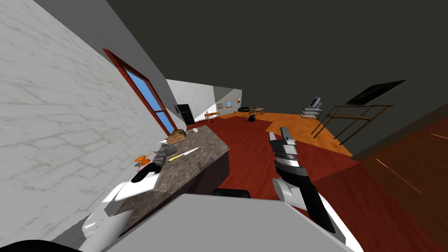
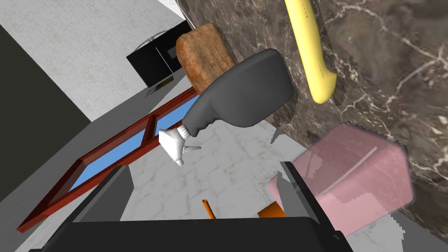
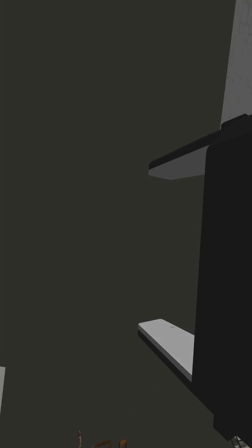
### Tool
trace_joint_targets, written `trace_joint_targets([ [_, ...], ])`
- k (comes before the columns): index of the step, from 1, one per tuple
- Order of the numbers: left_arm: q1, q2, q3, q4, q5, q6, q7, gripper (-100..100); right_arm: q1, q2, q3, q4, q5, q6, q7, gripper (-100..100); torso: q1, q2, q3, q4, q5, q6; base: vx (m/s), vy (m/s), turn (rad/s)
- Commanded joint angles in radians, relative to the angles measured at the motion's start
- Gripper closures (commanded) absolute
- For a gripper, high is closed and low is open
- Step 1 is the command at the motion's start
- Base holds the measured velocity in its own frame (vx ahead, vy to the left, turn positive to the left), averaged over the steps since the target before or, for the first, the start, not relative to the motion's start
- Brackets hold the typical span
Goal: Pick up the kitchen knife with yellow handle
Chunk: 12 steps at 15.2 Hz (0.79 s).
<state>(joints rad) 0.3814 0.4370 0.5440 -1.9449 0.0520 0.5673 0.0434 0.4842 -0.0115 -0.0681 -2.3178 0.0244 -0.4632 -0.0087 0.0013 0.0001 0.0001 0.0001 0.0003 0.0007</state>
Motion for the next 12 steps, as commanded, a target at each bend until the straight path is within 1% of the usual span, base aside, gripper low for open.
trace_joint_targets([
  [1, -0.006, 0.003, 0.010, 0.016, 0.001, 0.050, 0.003, -100, 0.000, 0.000, 0.000, 0.000, 0.000, 0.000, 0.000, 0, 0.000, 0.000, 0.000, 0.000, 0.000, 0.000, -0.005, 0.005, -0.150],
  [2, -0.006, 0.003, 0.010, 0.016, 0.001, 0.053, 0.003, -100, 0.000, 0.000, 0.000, 0.000, 0.000, 0.000, 0.000, 0, 0.000, 0.000, 0.000, 0.000, 0.000, -0.001, -0.003, 0.005, -0.038],
  [3, -0.013, 0.014, 0.046, 0.043, 0.011, 0.085, 0.011, -100, 0.000, 0.000, 0.000, 0.000, 0.000, 0.000, 0.000, 0, 0.000, 0.000, 0.000, 0.000, 0.000, -0.001, -0.003, -0.002, -0.234],
  [4, -0.013, 0.014, 0.046, 0.043, 0.011, 0.102, 0.011, -100, 0.000, 0.000, 0.000, 0.000, 0.000, 0.000, 0.000, 0, 0.000, 0.000, 0.000, 0.000, 0.000, 0.000, -0.005, 0.002, -0.320],
  [5, -0.013, 0.014, 0.046, 0.043, 0.011, 0.123, 0.011, -100, 0.000, 0.000, 0.000, 0.000, 0.000, 0.000, 0.000, 0, 0.000, 0.000, 0.000, 0.000, 0.000, 0.000, -0.005, 0.009, -0.148],
  [6, -0.013, 0.014, 0.046, 0.043, 0.011, 0.130, 0.011, -100, 0.000, 0.000, 0.000, 0.000, 0.000, 0.000, 0.000, 0, 0.000, 0.000, 0.000, 0.000, 0.000, -0.001, -0.002, 0.008, 0.001],
  [7, -0.020, 0.025, 0.081, 0.070, 0.021, 0.166, 0.020, -100, 0.000, 0.000, 0.000, 0.000, 0.000, 0.000, 0.000, 0, 0.000, 0.000, 0.000, 0.000, 0.000, -0.001, -0.001, 0.000, -0.224],
  [8, -0.020, 0.025, 0.081, 0.070, 0.021, 0.184, 0.020, -100, 0.000, 0.000, 0.000, 0.000, 0.000, 0.000, 0.000, 0, 0.000, 0.000, 0.000, 0.000, 0.000, 0.000, -0.001, 0.005, -0.300],
  [10, -0.020, 0.025, 0.081, 0.070, 0.021, 0.207, 0.020, -100, 0.000, 0.000, 0.000, 0.000, 0.000, 0.000, 0.000, 0, 0.000, 0.000, 0.000, 0.000, 0.000, -0.001, -0.002, 0.009, -0.066],
  [11, -0.027, 0.035, 0.116, 0.096, 0.031, 0.236, 0.028, -100, 0.000, 0.000, 0.000, 0.000, 0.000, 0.000, 0.000, 0, 0.000, 0.000, 0.000, 0.000, 0.000, -0.001, 0.000, 0.001, -0.237],
  [12, -0.027, 0.035, 0.116, 0.096, 0.031, 0.253, 0.028, -100, 0.000, 0.000, 0.000, 0.000, 0.000, 0.000, 0.000, 0, 0.000, 0.000, 0.000, 0.000, 0.000, 0.000, 0.000, 0.008, -0.322],
])
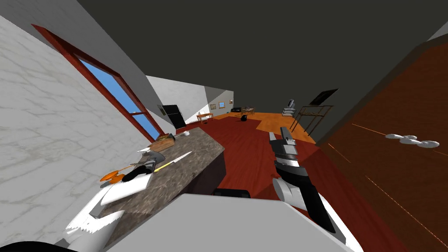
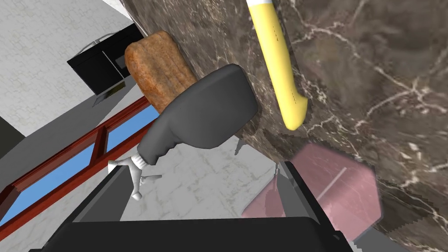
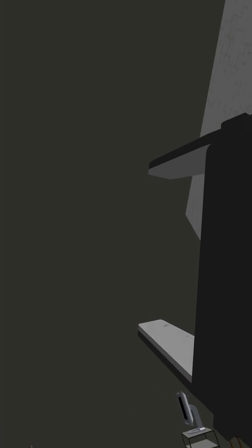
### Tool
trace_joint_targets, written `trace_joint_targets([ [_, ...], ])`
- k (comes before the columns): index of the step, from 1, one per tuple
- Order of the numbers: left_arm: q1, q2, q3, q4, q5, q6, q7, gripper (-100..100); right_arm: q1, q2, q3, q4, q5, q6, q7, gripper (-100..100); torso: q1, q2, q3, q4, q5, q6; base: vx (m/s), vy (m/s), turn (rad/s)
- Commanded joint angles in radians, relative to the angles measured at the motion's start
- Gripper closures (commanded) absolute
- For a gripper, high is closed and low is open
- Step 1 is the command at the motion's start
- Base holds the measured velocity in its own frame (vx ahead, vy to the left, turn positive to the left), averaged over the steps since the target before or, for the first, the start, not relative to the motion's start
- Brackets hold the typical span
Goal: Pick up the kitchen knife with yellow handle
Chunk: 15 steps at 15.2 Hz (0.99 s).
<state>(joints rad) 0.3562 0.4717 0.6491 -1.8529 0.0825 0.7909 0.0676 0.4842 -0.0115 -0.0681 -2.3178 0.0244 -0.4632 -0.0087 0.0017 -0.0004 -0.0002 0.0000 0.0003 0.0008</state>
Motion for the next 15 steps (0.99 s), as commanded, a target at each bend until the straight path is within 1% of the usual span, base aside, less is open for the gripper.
trace_joint_targets([
  [1, -0.002, 0.001, 0.011, 0.004, 0.001, 0.050, 0.004, -100, 0.000, 0.000, 0.000, 0.000, 0.000, 0.000, 0.000, 0, 0.000, 0.000, 0.000, 0.000, 0.000, 0.000, -0.001, 0.013, -0.136],
  [2, -0.002, 0.001, 0.011, 0.004, 0.001, 0.059, 0.004, -100, 0.000, 0.000, 0.000, 0.000, 0.000, 0.000, 0.000, 0, 0.000, 0.000, 0.000, 0.000, 0.000, -0.001, -0.001, 0.009, 0.013],
  [3, -0.009, 0.010, 0.045, 0.030, 0.011, 0.087, 0.012, -100, 0.000, 0.000, 0.000, 0.000, 0.000, 0.000, 0.000, 0, 0.000, 0.000, 0.000, 0.000, 0.000, -0.001, 0.001, 0.002, -0.225],
  [5, -0.009, 0.010, 0.045, 0.030, 0.011, 0.133, 0.012, -100, 0.000, 0.000, 0.000, 0.000, 0.000, 0.000, 0.000, 0, 0.000, 0.000, 0.000, 0.000, 0.000, 0.000, 0.001, 0.010, -0.204],
  [6, -0.009, 0.010, 0.045, 0.030, 0.011, 0.133, 0.012, -100, 0.000, 0.000, 0.000, 0.000, 0.000, 0.000, 0.000, 0, 0.000, 0.000, 0.000, 0.000, 0.000, -0.001, 0.000, 0.010, -0.002],
  [7, -0.016, 0.019, 0.078, 0.056, 0.020, 0.169, 0.020, -100, 0.000, 0.000, 0.000, 0.000, 0.000, 0.000, 0.000, 0, 0.000, 0.000, 0.000, 0.000, 0.000, -0.001, 0.001, 0.004, -0.249],
  [8, -0.016, 0.019, 0.078, 0.056, 0.020, 0.187, 0.020, -100, 0.000, 0.000, 0.000, 0.000, 0.000, 0.000, 0.000, 0, 0.000, 0.000, 0.000, 0.000, 0.000, 0.000, 0.002, 0.012, -0.319],
  [9, -0.016, 0.019, 0.078, 0.056, 0.020, 0.206, 0.020, -100, 0.000, 0.000, 0.000, 0.000, 0.000, 0.000, 0.000, 0, 0.000, 0.000, 0.000, 0.000, 0.000, 0.000, 0.001, 0.017, -0.117],
  [10, -0.022, 0.027, 0.111, 0.080, 0.030, 0.230, 0.028, -100, 0.000, 0.000, 0.000, 0.000, 0.000, 0.000, 0.000, 0, 0.000, 0.000, 0.000, 0.000, 0.000, -0.001, 0.002, 0.015, -0.242],
  [12, -0.022, 0.027, 0.111, 0.080, 0.030, 0.277, 0.028, -100, 0.000, 0.000, 0.000, 0.000, 0.000, 0.000, 0.000, 0, 0.001, 0.000, 0.000, 0.000, 0.000, 0.000, 0.003, 0.019, -0.172],
  [13, -0.022, 0.027, 0.111, 0.080, 0.030, 0.277, 0.028, -100, 0.000, 0.000, 0.000, 0.000, 0.000, 0.000, 0.000, 0, 0.001, 0.000, 0.000, 0.000, 0.000, -0.001, 0.002, 0.011, 0.009],
  [14, -0.029, 0.035, 0.143, 0.105, 0.039, 0.308, 0.036, -100, 0.000, 0.000, 0.000, 0.000, 0.000, 0.000, 0.000, 0, 0.001, 0.000, 0.000, 0.000, 0.000, -0.002, 0.003, 0.007, -0.211],
  [15, -0.029, 0.035, 0.143, 0.105, 0.039, 0.325, 0.036, -100, 0.000, 0.000, 0.000, 0.000, 0.000, 0.000, 0.000, 0, 0.000, 0.000, 0.000, 0.000, 0.000, 0.000, 0.003, 0.016, -0.286],
])
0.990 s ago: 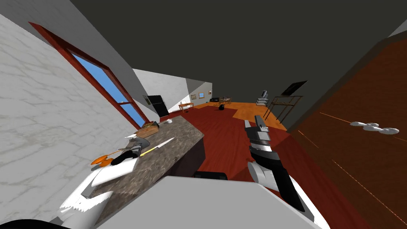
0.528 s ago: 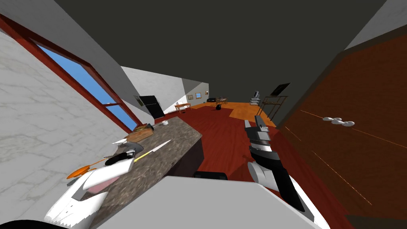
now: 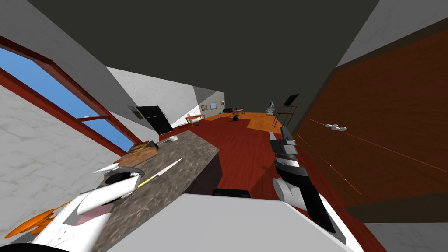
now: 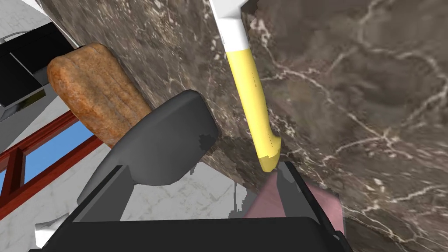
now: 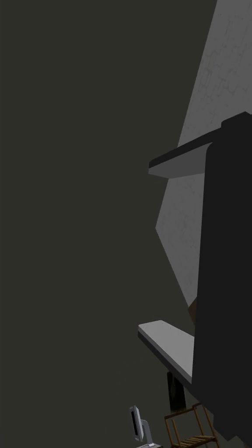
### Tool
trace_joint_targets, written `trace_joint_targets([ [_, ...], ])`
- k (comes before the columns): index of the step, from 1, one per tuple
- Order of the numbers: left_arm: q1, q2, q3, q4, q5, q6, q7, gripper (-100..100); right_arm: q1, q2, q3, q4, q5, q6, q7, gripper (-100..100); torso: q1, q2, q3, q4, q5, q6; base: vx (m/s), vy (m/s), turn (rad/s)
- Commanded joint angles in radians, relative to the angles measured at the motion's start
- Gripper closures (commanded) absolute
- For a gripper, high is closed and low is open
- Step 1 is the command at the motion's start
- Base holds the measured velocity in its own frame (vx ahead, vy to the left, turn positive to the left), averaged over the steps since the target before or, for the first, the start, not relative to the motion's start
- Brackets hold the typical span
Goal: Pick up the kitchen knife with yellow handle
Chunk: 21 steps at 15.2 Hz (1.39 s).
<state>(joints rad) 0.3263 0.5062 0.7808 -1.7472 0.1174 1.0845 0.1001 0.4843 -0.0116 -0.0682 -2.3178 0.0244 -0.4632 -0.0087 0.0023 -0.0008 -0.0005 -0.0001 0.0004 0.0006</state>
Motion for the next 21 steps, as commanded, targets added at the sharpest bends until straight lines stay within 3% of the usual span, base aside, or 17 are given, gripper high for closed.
trace_joint_targets([
  [1, 0.001, 0.000, 0.011, -0.001, 0.004, 0.050, 0.003, -100, 0.000, 0.000, 0.000, 0.000, 0.000, 0.000, 0.000, 0, 0.000, 0.000, 0.000, 0.000, 0.000, 0.000, 0.003, 0.018, -0.124],
  [2, 0.001, 0.000, 0.011, -0.001, 0.004, 0.052, 0.003, -100, 0.000, 0.000, 0.000, 0.000, 0.000, 0.000, 0.000, 0, 0.000, 0.000, 0.000, 0.000, 0.000, -0.001, 0.002, 0.012, 0.005],
  [3, -0.005, 0.007, 0.042, 0.022, 0.012, 0.086, 0.011, -100, 0.000, 0.000, 0.000, 0.000, 0.000, 0.000, 0.000, 0, 0.000, 0.000, 0.000, 0.000, 0.000, -0.001, 0.005, 0.010, -0.191],
  [5, -0.005, 0.007, 0.042, 0.022, 0.012, 0.118, 0.011, -100, 0.000, 0.000, 0.000, 0.000, 0.000, 0.000, 0.000, 0, 0.000, 0.000, 0.000, 0.000, 0.000, 0.000, 0.003, 0.019, -0.182],
  [6, -0.011, 0.013, 0.071, 0.045, 0.021, 0.148, 0.018, -100, 0.000, 0.000, 0.000, 0.000, 0.000, 0.000, 0.000, 0, 0.000, 0.000, 0.000, 0.000, 0.000, -0.001, 0.006, 0.016, -0.256],
  [9, -0.011, 0.013, 0.071, 0.045, 0.021, 0.182, 0.018, -100, 0.000, 0.000, 0.000, 0.000, 0.000, 0.000, 0.000, 0, 0.000, 0.000, 0.000, 0.000, 0.000, -0.001, 0.003, 0.018, -0.106],
  [10, -0.016, 0.019, 0.099, 0.066, 0.028, 0.218, 0.024, -100, 0.000, 0.000, 0.000, 0.000, 0.000, 0.000, 0.000, 0, 0.000, 0.000, 0.000, 0.000, 0.000, -0.001, 0.002, 0.010, -0.195],
  [12, -0.016, 0.019, 0.099, 0.066, 0.028, 0.242, 0.024, -100, 0.000, 0.000, 0.000, 0.000, 0.000, 0.000, 0.000, 0, 0.000, 0.000, 0.000, 0.000, 0.000, 0.000, 0.003, 0.019, -0.170],
  [13, -0.021, 0.024, 0.125, 0.086, 0.036, 0.276, 0.031, -100, 0.000, 0.000, 0.000, 0.000, 0.000, 0.000, 0.000, 0, 0.000, 0.000, 0.000, 0.000, 0.000, -0.001, 0.005, 0.019, -0.212],
  [15, -0.021, 0.024, 0.125, 0.086, 0.036, 0.299, 0.031, -100, 0.000, 0.000, 0.000, 0.000, 0.000, 0.000, 0.000, 0, 0.001, 0.000, 0.000, 0.000, 0.000, -0.001, 0.005, 0.026, -0.139],
  [16, -0.026, 0.029, 0.150, 0.105, 0.043, 0.327, 0.036, -100, 0.000, 0.000, 0.000, 0.000, 0.000, 0.000, 0.000, 0, 0.001, 0.000, 0.000, 0.000, 0.000, -0.001, 0.004, 0.022, -0.172],
  [21, -0.031, 0.033, 0.172, 0.123, 0.049, 0.401, 0.042, -100, 0.000, 0.000, 0.000, 0.000, 0.000, 0.000, 0.000, 0, 0.000, 0.000, 0.000, 0.000, 0.000, -0.001, 0.003, 0.021, -0.142],
])
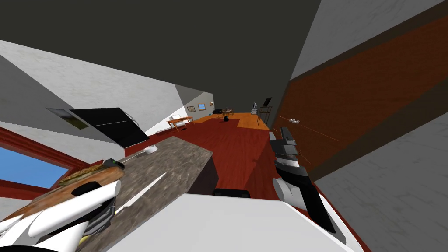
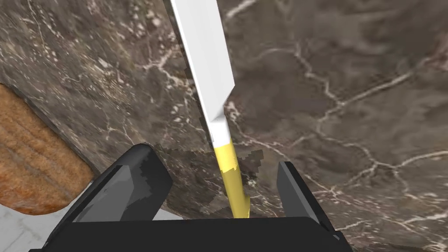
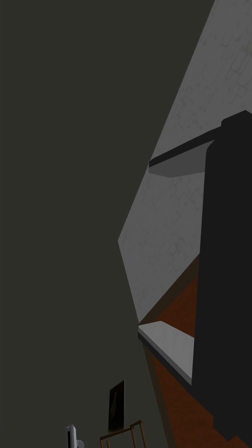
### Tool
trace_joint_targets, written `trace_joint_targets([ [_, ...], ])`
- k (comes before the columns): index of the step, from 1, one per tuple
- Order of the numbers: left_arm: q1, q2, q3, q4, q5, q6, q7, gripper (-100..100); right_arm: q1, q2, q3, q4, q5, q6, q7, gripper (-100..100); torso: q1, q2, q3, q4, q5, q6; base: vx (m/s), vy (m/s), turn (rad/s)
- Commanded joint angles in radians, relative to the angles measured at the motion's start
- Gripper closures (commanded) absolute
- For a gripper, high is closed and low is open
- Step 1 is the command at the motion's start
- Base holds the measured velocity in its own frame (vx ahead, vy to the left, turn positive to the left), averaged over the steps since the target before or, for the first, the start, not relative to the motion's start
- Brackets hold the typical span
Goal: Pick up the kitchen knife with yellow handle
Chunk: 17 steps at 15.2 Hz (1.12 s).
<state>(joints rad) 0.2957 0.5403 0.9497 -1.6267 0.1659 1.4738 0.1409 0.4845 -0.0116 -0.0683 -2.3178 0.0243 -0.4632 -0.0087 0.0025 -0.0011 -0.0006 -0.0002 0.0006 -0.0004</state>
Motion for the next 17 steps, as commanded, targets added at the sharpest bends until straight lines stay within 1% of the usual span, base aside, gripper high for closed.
trace_joint_targets([
  [1, -0.004, 0.003, 0.024, 0.019, 0.006, 0.050, 0.006, -100, 0.000, 0.000, 0.000, 0.000, 0.000, 0.000, 0.000, 0, 0.000, 0.000, 0.000, 0.000, 0.000, 0.000, 0.003, 0.022, -0.158],
  [2, -0.004, 0.003, 0.024, 0.019, 0.006, 0.057, 0.006, -100, 0.000, 0.000, 0.000, 0.000, 0.000, 0.000, 0.000, 0, 0.000, 0.000, 0.000, 0.000, 0.000, 0.001, 0.003, 0.025, -0.168],
  [3, -0.008, 0.006, 0.042, 0.033, 0.012, 0.088, 0.010, -100, 0.000, 0.000, 0.000, 0.000, 0.000, 0.000, 0.000, 0, 0.000, 0.000, 0.000, 0.000, 0.000, 0.000, 0.005, 0.026, -0.212],
  [4, -0.008, 0.006, 0.042, 0.033, 0.012, 0.097, 0.010, -100, 0.000, 0.000, 0.000, 0.000, 0.000, 0.000, 0.000, 0, 0.001, 0.000, 0.000, 0.000, 0.000, 0.001, 0.003, 0.031, -0.177],
  [5, -0.011, 0.009, 0.059, 0.046, 0.016, 0.122, 0.014, -100, 0.000, 0.000, 0.000, 0.000, 0.000, 0.000, 0.000, 0, 0.001, 0.000, 0.000, 0.000, 0.000, 0.000, 0.004, 0.029, -0.188],
  [6, -0.011, 0.009, 0.059, 0.046, 0.016, 0.132, 0.014, -100, 0.000, 0.000, 0.000, 0.000, 0.000, 0.000, 0.000, 0, 0.001, 0.000, 0.000, 0.000, 0.000, 0.001, 0.004, 0.028, -0.141],
  [7, -0.014, 0.011, 0.072, 0.057, 0.020, 0.158, 0.018, -100, 0.000, 0.000, 0.000, 0.000, 0.000, 0.000, 0.000, 0, 0.001, 0.000, 0.000, 0.000, 0.000, 0.000, 0.001, 0.026, -0.127],
  [8, -0.014, 0.011, 0.072, 0.057, 0.020, 0.162, 0.018, -100, 0.000, 0.000, 0.000, 0.000, 0.000, 0.000, 0.000, 0, 0.001, 0.000, 0.000, 0.000, 0.000, 0.000, 0.003, 0.025, -0.100],
  [10, -0.017, 0.015, 0.092, 0.072, 0.025, 0.205, 0.022, -100, 0.000, 0.000, 0.000, 0.000, 0.000, 0.000, 0.000, 0, 0.000, 0.000, 0.000, 0.000, 0.000, 0.000, 0.003, 0.027, -0.150],
  [11, -0.018, 0.015, 0.098, 0.077, 0.027, 0.217, 0.024, -100, 0.000, 0.000, 0.000, 0.000, 0.000, 0.000, 0.000, 0, 0.001, 0.000, 0.000, 0.000, 0.000, 0.001, 0.000, 0.030, -0.152],
  [12, -0.018, 0.017, 0.089, 0.072, 0.025, 0.197, 0.021, -100, 0.000, 0.000, 0.000, 0.000, 0.000, 0.000, 0.000, 0, 0.001, 0.000, 0.000, 0.000, 0.000, 0.000, -0.001, 0.020, -0.050],
  [13, -0.027, 0.014, 0.136, 0.113, 0.006, 0.176, -0.015, -100, 0.000, 0.000, 0.000, 0.000, 0.000, 0.000, 0.000, 0, 0.000, 0.000, 0.000, 0.000, 0.000, 0.000, 0.004, -0.004, -0.095],
  [14, -0.027, 0.014, 0.136, 0.113, 0.006, 0.176, -0.015, -100, 0.000, 0.000, 0.000, 0.000, 0.000, 0.000, 0.000, 0, -0.001, 0.000, 0.000, 0.000, 0.000, 0.000, 0.006, -0.016, -0.105],
  [17, -0.040, 0.010, 0.204, 0.170, -0.024, 0.136, -0.070, -100, 0.000, 0.000, 0.000, 0.000, 0.000, 0.000, 0.000, 0, -0.003, -0.001, 0.000, 0.000, -0.001, 0.000, 0.011, -0.028, -0.102],
])
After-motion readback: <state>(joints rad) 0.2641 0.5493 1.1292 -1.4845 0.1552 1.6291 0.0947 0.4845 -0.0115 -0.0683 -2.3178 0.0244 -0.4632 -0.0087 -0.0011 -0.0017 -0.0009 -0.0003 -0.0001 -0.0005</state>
